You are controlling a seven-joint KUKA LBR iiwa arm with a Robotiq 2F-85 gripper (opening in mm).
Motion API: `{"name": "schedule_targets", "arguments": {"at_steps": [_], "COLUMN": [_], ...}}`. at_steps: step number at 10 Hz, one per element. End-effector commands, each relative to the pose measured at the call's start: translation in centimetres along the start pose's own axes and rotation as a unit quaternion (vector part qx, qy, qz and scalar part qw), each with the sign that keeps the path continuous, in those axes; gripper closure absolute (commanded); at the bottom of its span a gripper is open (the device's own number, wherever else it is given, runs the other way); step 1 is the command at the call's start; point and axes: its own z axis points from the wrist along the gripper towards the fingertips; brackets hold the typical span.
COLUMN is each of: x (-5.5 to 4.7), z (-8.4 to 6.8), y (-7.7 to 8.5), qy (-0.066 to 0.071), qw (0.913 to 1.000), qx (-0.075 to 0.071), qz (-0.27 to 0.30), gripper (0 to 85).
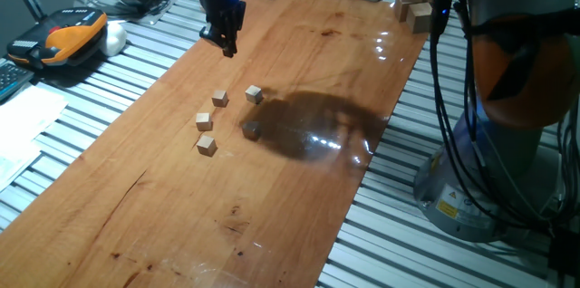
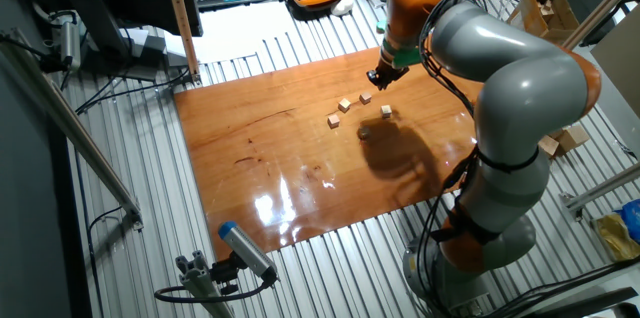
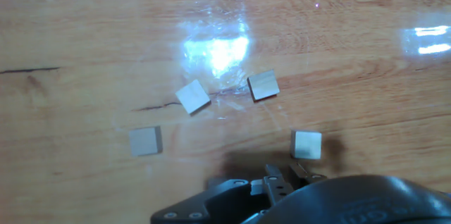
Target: Stack the blocks in a vertical line of five
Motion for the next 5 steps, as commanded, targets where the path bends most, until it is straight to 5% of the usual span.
{"name": "schedule_targets", "arguments": {"at_steps": [1, 5], "x": [-0.1, -0.5], "z": [0.2, 1.7], "y": [0.0, -0.3], "qy": [0.002, 0.002], "qw": [1.0000, 0.9999], "qx": [-0.001, -0.009], "qz": [0.001, 0.004], "gripper": [85.0, 85.0]}}
